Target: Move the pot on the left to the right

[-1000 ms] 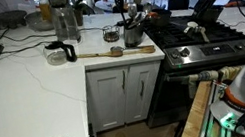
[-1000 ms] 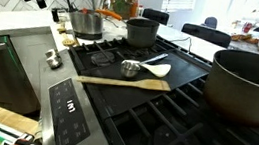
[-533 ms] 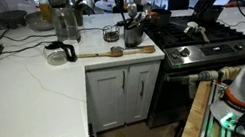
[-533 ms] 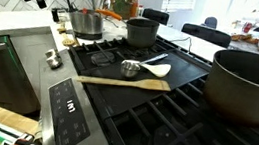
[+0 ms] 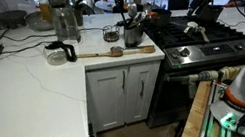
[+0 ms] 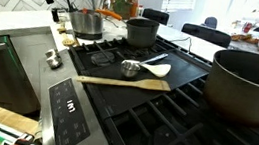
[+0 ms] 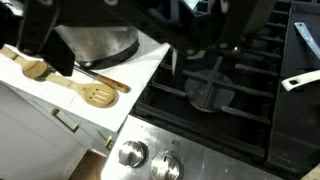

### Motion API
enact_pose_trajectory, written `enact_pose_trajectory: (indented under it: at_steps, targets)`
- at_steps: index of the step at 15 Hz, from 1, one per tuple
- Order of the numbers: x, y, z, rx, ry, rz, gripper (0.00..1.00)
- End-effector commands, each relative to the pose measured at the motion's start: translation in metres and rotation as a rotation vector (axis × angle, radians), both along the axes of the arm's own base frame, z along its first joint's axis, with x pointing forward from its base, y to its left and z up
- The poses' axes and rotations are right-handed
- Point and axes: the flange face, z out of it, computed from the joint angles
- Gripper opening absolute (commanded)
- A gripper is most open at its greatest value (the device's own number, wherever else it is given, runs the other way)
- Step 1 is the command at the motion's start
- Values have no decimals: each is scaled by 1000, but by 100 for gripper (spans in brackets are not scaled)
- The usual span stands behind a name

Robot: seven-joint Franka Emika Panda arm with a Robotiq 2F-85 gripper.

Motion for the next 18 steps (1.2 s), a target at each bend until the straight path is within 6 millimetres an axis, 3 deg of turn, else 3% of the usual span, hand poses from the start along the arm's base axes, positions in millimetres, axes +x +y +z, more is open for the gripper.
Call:
enact_pose_trajectory:
  at_steps: [1,7,14,18]
  targets:
    - [34,-17,5,23,-25,-31,100]
    - [88,-46,16,107,-54,-120,100]
    - [136,-120,19,210,-74,-473,100]
    - [148,-161,11,213,-100,-619,100]
